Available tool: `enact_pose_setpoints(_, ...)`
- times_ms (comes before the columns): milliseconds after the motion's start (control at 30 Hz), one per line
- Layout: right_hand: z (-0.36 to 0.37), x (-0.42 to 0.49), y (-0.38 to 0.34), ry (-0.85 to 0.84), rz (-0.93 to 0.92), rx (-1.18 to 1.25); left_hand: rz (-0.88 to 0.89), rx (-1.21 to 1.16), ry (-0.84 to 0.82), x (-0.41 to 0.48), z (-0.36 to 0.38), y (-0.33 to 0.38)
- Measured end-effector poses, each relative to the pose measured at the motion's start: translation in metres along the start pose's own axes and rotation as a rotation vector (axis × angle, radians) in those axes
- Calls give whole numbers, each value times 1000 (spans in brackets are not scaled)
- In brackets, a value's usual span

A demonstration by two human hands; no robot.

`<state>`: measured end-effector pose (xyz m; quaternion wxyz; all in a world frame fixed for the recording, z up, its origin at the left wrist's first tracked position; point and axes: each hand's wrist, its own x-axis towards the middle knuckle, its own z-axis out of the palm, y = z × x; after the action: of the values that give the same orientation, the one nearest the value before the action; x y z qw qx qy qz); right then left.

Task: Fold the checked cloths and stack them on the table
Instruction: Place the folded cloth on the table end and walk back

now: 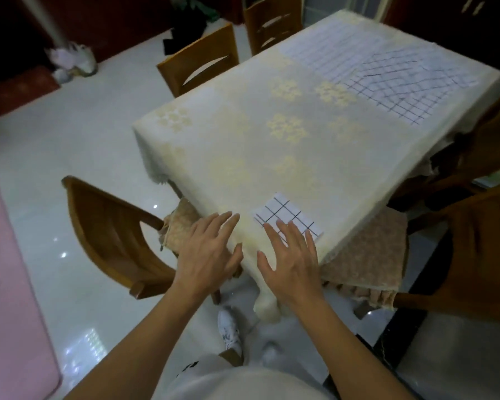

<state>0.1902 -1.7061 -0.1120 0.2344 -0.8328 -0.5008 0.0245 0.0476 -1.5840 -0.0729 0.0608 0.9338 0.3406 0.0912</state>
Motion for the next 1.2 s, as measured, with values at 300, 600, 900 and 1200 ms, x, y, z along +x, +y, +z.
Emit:
enact_pose_setpoints(300,34,13,-79,-154,-205,22,-186,-52,62,-55,-24,-76)
enact_pose_setpoints(600,91,47,-199,-141,-343,24,-284,-44,143,-89,-55,-207)
enact_pose_setpoints(900,169,105,-360,-163,-332,-32,-313,-118,59,-94,-80,-388)
enact_pose_setpoints(1200,221,153,-465,-135,-371,-25,-336,-141,83,-87,-105,-520)
